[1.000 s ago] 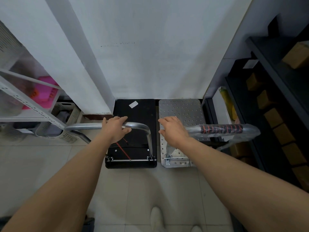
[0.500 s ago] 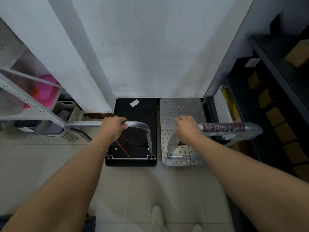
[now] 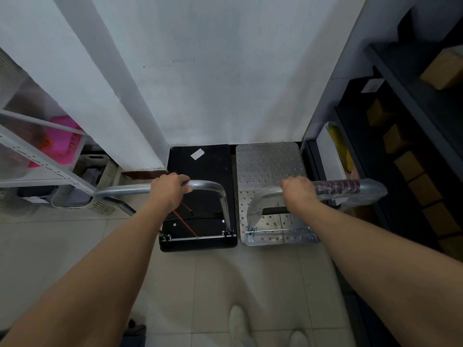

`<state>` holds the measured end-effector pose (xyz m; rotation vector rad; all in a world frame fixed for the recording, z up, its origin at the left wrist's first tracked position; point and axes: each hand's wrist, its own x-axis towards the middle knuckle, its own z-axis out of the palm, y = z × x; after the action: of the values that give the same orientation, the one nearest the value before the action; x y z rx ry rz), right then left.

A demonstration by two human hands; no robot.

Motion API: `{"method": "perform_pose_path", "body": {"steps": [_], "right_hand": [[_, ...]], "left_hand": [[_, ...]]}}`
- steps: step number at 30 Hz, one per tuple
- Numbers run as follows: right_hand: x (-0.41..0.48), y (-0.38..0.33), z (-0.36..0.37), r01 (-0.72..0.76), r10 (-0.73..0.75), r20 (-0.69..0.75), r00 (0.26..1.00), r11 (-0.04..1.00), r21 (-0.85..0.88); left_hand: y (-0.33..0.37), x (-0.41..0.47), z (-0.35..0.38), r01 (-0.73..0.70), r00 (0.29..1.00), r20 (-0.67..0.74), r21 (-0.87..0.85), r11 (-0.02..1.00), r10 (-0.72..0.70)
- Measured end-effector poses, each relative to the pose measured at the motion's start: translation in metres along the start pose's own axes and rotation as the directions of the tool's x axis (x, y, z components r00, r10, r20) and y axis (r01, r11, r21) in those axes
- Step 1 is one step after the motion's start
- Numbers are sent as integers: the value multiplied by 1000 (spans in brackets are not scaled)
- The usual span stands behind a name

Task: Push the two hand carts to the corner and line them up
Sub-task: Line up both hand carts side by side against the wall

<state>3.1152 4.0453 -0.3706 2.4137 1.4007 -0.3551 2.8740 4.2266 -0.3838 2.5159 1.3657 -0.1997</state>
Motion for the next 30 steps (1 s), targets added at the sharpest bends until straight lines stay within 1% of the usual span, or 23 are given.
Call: {"method": "perform_pose_path", "body": {"steps": [4,18,30], "right_hand": [[0,-4,2,7,-6,-6,1000,1000,24],[-2,-6,3,27,-27,-17,1000,999,23],[-5,-16,0,46,-43,-34,998,995,89]], "left_hand": [[7,-1,0,-6,1000,12,-2,1000,6],[8,-3,-2,9,999,36,-9,1000,-8],[-1,-11,-2,2,997,79,13,1000,-3]]}}
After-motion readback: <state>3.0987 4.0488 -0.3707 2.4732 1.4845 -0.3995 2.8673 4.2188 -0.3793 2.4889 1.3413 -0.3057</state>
